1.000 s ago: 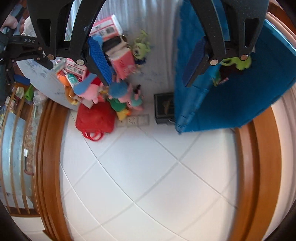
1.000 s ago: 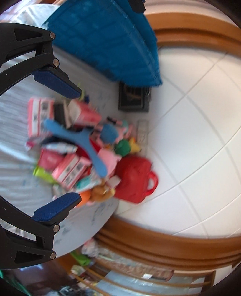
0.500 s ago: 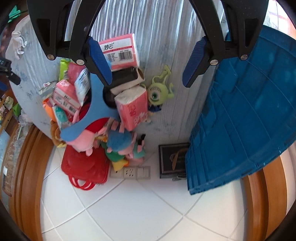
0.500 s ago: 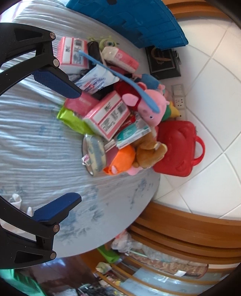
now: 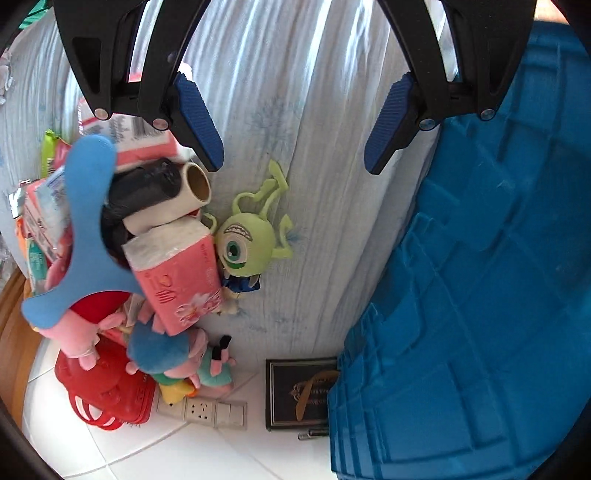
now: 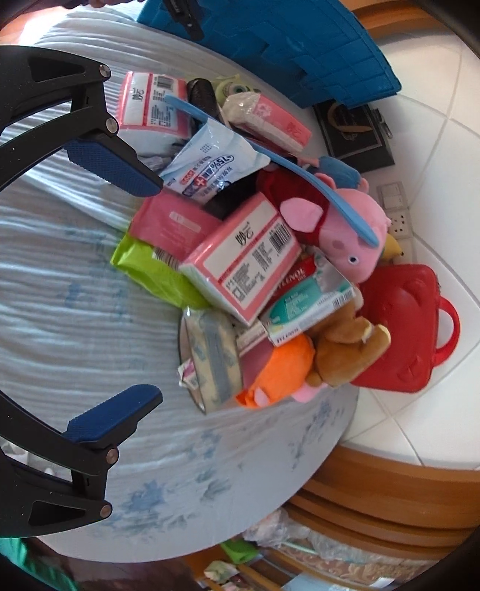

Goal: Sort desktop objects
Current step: 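Grasp the green one-eyed plush with the left tool while the right tool grasps the white wipes packet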

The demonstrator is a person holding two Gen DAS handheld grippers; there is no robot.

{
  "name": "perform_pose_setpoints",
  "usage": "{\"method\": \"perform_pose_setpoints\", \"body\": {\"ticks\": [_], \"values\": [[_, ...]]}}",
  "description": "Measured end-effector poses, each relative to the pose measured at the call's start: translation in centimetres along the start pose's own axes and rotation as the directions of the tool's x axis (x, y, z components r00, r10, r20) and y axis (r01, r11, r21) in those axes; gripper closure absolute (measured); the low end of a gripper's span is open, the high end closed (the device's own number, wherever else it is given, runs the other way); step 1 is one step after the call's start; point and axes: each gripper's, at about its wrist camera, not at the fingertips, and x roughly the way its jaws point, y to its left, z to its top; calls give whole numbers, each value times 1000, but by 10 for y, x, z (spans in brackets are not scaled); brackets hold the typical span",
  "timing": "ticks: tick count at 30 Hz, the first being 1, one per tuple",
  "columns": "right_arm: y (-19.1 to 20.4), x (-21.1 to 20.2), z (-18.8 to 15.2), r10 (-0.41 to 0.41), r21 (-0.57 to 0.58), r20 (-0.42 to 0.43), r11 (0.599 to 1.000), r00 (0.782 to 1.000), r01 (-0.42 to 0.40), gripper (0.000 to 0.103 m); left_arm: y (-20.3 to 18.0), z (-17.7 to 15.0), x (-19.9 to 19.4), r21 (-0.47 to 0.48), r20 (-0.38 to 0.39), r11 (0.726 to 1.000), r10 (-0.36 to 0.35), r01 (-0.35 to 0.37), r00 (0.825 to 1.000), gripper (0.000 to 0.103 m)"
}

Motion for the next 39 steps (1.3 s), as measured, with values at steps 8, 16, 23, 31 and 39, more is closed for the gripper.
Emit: {"method": "perform_pose_setpoints", "body": {"ticks": [8, 16, 23, 31, 39], "values": [[38, 41, 14, 34, 14, -52, 999, 998, -33, 0, -13, 38, 59, 77, -36, 994, -75, 77, 997, 25], [70, 69, 22, 113, 3, -102, 994, 988, -114, 22, -31, 53, 116, 110, -110, 986, -111, 123, 988, 25], [73, 69, 14, 84, -32, -132, 995, 988, -89, 24, -35, 46, 126, 78, -121, 978, -183, 193, 976, 47], [90, 75, 3, 177, -59, -169, 980, 970, -189, 33, -26, 34, 108, 55, -87, 985, -156, 161, 984, 52], [99, 106, 17, 204, -39, -156, 976, 966, -212, 75, -7, 14, 90, 25, -92, 992, -122, 125, 988, 52]]}}
